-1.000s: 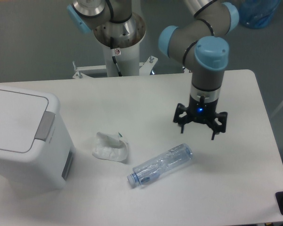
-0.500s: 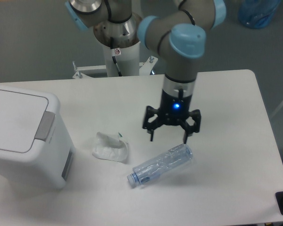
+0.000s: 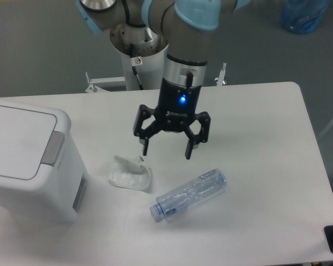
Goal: Open the trash can
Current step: 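Move the open gripper over toward the white trash bin's lid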
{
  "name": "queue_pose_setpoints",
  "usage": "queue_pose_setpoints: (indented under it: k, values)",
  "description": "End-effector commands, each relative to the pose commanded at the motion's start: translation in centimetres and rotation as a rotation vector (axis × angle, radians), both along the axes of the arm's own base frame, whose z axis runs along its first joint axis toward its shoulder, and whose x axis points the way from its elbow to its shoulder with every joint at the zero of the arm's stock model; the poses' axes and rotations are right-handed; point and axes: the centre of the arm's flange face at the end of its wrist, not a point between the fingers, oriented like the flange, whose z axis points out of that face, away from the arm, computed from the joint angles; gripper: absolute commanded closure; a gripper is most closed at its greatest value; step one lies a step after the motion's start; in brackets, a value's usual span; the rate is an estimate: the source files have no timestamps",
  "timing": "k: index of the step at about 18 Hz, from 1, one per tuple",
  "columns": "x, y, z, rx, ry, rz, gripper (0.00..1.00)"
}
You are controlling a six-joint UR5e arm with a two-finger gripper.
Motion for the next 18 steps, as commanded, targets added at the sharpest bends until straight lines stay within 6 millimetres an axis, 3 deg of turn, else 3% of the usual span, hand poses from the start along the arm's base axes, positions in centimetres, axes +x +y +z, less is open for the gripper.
queue_pose_setpoints:
  k: [4,9,12,18]
  values:
    - [3.2,1.5,0.6,0.009,-0.011,-0.030,0.00]
    - [5.3,2.8,0.5,0.010,-0.036,-0.040,0.00]
    - [7.4,4.5,1.6,0.028,-0.022,-0.083,0.00]
    - [8.7,6.2,-0.6,-0.002,-0.047,-0.115,0.00]
